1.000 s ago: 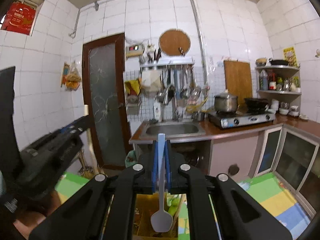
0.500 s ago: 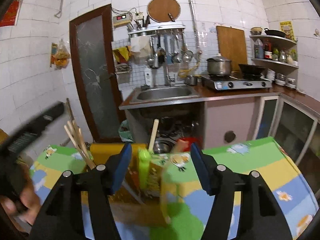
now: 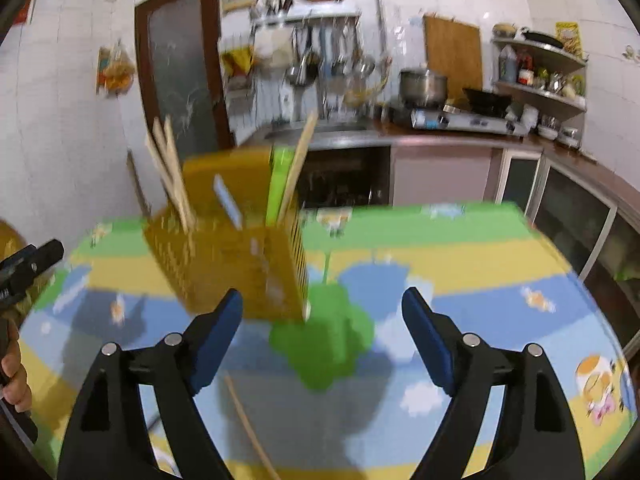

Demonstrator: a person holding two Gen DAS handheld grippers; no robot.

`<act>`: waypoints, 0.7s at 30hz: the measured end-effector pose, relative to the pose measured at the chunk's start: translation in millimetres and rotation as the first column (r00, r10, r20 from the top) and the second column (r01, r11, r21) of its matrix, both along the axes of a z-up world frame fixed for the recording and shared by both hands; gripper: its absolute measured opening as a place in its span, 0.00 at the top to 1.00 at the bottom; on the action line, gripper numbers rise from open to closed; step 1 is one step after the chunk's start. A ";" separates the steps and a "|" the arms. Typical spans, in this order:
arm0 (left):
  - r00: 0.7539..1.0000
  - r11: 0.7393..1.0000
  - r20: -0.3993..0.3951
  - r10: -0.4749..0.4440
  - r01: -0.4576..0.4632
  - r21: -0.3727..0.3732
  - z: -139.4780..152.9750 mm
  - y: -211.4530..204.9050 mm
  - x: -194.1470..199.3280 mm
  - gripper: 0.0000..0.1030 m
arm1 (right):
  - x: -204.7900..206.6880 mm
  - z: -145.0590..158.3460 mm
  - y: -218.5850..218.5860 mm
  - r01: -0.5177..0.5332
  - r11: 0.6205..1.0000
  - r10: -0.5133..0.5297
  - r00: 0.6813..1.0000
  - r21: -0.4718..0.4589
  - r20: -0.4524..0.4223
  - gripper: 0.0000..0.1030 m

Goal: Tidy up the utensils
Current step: 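Grasp a chopstick with the right tool while the left tool grasps a spoon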

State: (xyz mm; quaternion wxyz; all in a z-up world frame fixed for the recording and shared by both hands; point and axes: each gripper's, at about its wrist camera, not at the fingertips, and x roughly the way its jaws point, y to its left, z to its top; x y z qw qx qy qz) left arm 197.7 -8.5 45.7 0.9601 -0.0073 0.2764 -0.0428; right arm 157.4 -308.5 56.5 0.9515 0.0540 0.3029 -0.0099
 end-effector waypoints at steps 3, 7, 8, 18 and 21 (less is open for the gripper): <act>0.995 0.999 -0.095 -0.006 0.011 0.045 -38.1 2.7 -6.6 0.05 | 2.0 -26.5 11.5 -0.031 0.998 0.027 0.996 -0.047 -0.088 0.22; 0.983 0.998 -0.183 -0.008 0.020 0.064 -69.1 7.2 -8.7 0.05 | 6.5 -56.7 28.6 -0.090 0.992 0.072 0.979 -0.086 -0.191 0.22; 0.979 0.997 -0.202 -0.010 0.024 0.068 -75.4 7.8 -9.2 0.05 | 6.8 -61.8 32.8 -0.103 0.990 0.081 0.975 -0.095 -0.208 0.22; 0.958 0.993 -0.278 -0.071 0.096 0.076 -90.8 2.0 -15.2 0.05 | 22.1 -82.3 60.8 -0.197 0.978 0.166 0.938 -0.075 -0.305 0.64; 0.950 0.992 -0.299 -0.094 0.116 0.057 -93.4 -2.0 -16.8 0.05 | 22.8 -81.3 70.4 -0.227 0.972 0.196 0.928 -0.062 -0.318 0.90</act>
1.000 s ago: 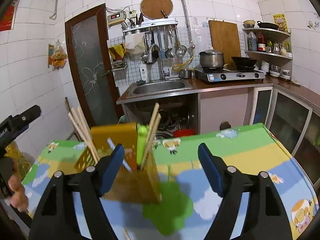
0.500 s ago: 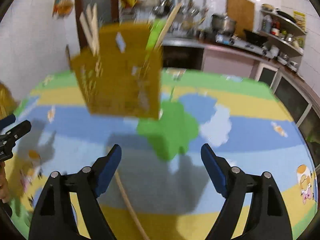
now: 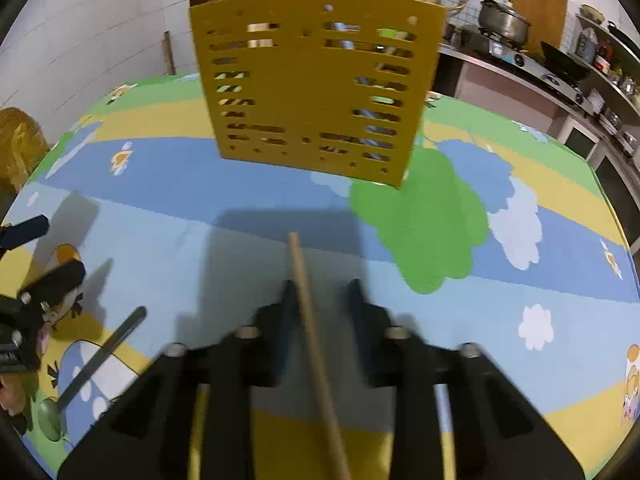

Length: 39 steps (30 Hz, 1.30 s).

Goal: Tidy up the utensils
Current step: 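Grasp a chopstick with the right tool while the left tool grasps a spoon, then lift the chopstick and spoon with both tools and carry them over the caddy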

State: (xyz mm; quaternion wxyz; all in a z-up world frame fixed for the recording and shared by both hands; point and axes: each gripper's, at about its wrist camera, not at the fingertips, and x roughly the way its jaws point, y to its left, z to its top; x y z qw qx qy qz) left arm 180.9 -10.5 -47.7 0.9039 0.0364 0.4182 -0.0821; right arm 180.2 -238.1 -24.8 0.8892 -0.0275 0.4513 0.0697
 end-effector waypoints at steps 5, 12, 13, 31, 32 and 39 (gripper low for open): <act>0.997 0.998 -0.032 -0.063 0.063 0.004 -4.5 -17.3 -10.8 0.05 | -10.2 1.1 -10.1 0.069 0.996 -0.068 0.997 0.050 -0.021 0.94; 0.991 0.992 -0.061 -0.121 0.123 0.029 -10.8 -40.9 -21.0 0.13 | -51.5 0.9 -42.6 0.180 0.977 -0.176 0.983 0.113 -0.042 0.94; 0.989 0.992 -0.073 -0.126 0.128 0.025 -12.1 -42.5 -19.9 0.20 | -57.3 0.7 -44.6 0.182 0.976 -0.179 0.983 0.118 -0.039 0.94; 0.977 0.986 -0.141 -0.162 0.166 0.021 -10.0 -65.3 4.4 0.92 | -58.4 -1.2 -55.1 0.200 0.969 -0.192 0.979 0.144 -0.066 0.94; 0.977 0.987 -0.146 -0.157 0.160 0.013 -9.7 -64.2 6.3 0.92 | -57.3 -1.0 -55.0 0.202 0.968 -0.194 0.979 0.146 -0.066 0.94; 0.983 0.988 -0.106 -0.149 0.151 0.009 -7.2 -64.3 2.0 0.92 | -61.3 4.0 -56.6 0.213 0.963 -0.212 0.977 0.163 -0.021 0.94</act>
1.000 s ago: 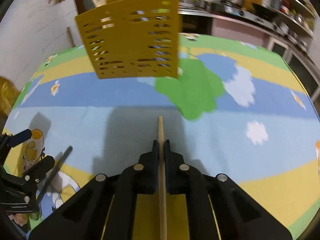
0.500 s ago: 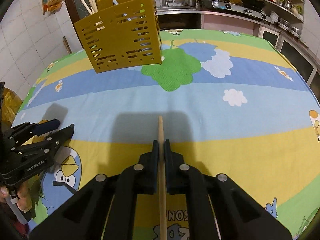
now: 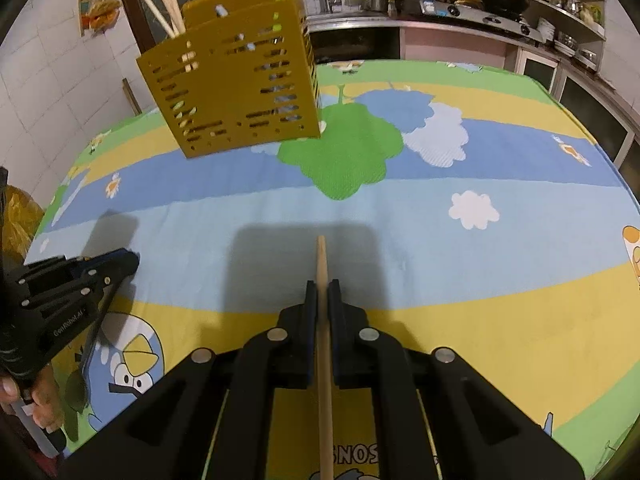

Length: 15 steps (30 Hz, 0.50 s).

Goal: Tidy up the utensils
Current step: 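Lift the chopstick and spoon with both tools and carry them over the caddy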

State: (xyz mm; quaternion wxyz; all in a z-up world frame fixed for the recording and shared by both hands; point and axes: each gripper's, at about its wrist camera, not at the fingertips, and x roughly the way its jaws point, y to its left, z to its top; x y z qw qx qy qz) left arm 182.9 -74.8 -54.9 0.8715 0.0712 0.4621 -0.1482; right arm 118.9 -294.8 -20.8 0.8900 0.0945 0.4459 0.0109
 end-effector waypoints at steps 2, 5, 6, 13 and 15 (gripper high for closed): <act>1.000 1.000 0.024 0.007 -0.007 -0.008 5.4 1.2 -3.0 0.92 | -3.7 6.6 -3.0 0.006 1.000 -0.007 0.999 0.007 0.032 0.94; 0.996 0.999 0.076 0.034 -0.032 -0.037 20.9 7.2 -7.2 0.92 | -10.2 21.7 -7.0 0.005 1.000 -0.008 0.994 0.031 0.105 0.94; 0.994 0.997 0.099 0.048 -0.043 -0.057 28.1 9.9 -9.2 0.92 | -12.6 27.8 -7.8 0.009 0.999 -0.013 0.991 0.034 0.134 0.94; 0.959 0.986 0.256 0.122 -0.089 -0.139 75.5 18.1 -28.6 0.92 | -25.8 60.6 -6.1 0.032 0.999 -0.034 0.953 0.011 0.300 0.94; 0.946 0.983 0.291 0.140 -0.097 -0.159 86.5 21.2 -35.0 0.92 | -29.6 68.7 -6.0 0.033 0.999 -0.038 0.938 0.020 0.343 0.94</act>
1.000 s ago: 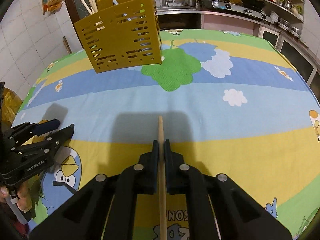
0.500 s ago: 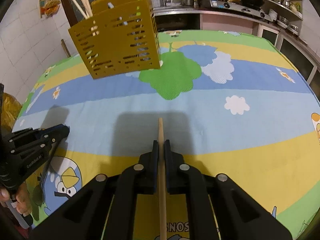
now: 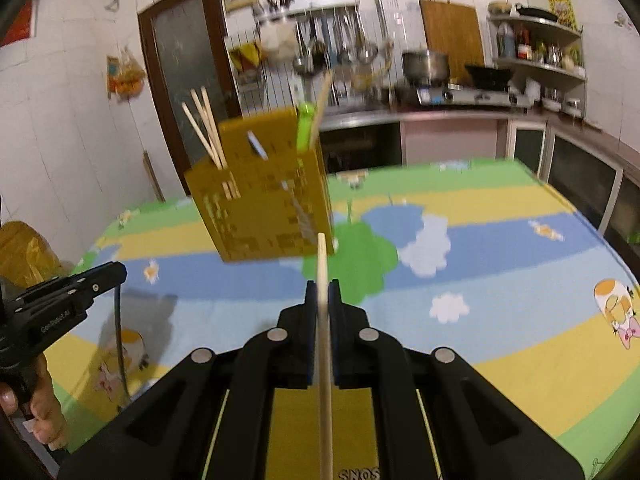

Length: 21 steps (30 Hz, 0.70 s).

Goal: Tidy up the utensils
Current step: 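Lift the chopstick and spoon with both tools and carry them over the caddy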

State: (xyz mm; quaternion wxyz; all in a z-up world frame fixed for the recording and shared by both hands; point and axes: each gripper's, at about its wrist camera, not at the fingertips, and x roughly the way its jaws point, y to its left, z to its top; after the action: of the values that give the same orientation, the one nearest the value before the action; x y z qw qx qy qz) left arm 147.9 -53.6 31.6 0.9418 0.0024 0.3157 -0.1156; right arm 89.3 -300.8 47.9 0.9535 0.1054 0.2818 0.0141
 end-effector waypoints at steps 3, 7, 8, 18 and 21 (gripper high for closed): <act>0.999 1.000 0.045 0.012 -0.011 -0.012 11.3 2.7 -7.2 0.92 | -5.1 10.3 -0.6 0.006 1.000 -0.006 0.997 0.008 0.072 0.94; 0.997 1.000 0.078 0.014 -0.013 -0.010 17.9 4.3 -13.4 0.92 | -11.6 20.8 1.1 0.005 1.000 -0.008 0.989 0.019 0.150 0.94; 0.997 1.000 0.079 0.012 -0.012 -0.011 17.6 4.6 -13.8 0.92 | -12.7 22.2 1.7 0.005 1.000 -0.008 0.987 0.020 0.159 0.94; 0.995 1.000 0.103 0.014 -0.012 -0.017 18.8 6.4 -19.6 0.92 | -20.7 26.3 -0.4 0.011 0.999 -0.018 0.975 0.031 0.220 0.94; 0.994 1.000 0.105 0.009 -0.007 -0.019 18.7 5.5 -20.7 0.92 | -23.4 25.4 -0.3 0.019 1.000 -0.022 0.972 0.017 0.232 0.94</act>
State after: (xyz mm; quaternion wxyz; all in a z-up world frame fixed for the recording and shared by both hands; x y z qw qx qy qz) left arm 127.2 -48.0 50.3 0.9576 -0.0016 0.2644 -0.1144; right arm 65.9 -301.1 73.3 0.9793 0.1130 0.1671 0.0185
